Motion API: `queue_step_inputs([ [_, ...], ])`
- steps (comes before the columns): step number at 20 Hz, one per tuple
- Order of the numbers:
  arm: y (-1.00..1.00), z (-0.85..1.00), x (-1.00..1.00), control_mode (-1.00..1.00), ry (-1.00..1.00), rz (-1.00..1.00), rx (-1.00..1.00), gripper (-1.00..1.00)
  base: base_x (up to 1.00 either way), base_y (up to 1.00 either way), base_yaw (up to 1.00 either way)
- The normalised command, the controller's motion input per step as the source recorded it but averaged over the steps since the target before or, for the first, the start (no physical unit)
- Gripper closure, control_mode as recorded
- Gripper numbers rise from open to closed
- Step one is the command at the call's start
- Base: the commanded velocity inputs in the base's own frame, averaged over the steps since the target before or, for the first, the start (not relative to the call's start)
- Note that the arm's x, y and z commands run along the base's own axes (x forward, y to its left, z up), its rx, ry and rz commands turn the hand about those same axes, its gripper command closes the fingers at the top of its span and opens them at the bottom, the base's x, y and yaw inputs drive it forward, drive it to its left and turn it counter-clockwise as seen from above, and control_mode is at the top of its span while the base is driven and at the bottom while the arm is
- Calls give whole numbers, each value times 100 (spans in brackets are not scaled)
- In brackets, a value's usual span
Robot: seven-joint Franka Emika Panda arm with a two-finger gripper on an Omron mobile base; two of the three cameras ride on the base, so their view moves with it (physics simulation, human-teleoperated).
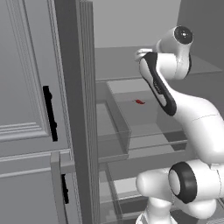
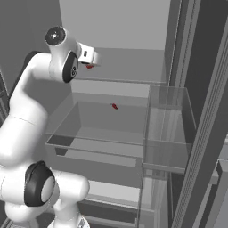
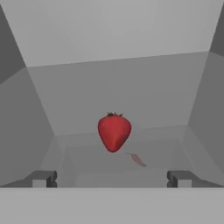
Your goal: Take the strawberry from the fridge and place it on top of the pancake, located on the dining counter.
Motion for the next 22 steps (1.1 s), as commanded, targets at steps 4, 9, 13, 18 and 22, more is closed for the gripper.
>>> queue_step_inputs([
  [4,-8,-16,56,-100,2,0,0,-100,0,0,0],
  [9,-1,-16,55,-100,0,0,0,-100,0,0,0],
  [13,0,-10,45,-100,1,0,0,-100,0,0,0],
  [18,0,-12,5,-100,4,0,0,-100,0,0,0],
  [22,0,-9,1,-100,2,0,0,-100,0,0,0],
])
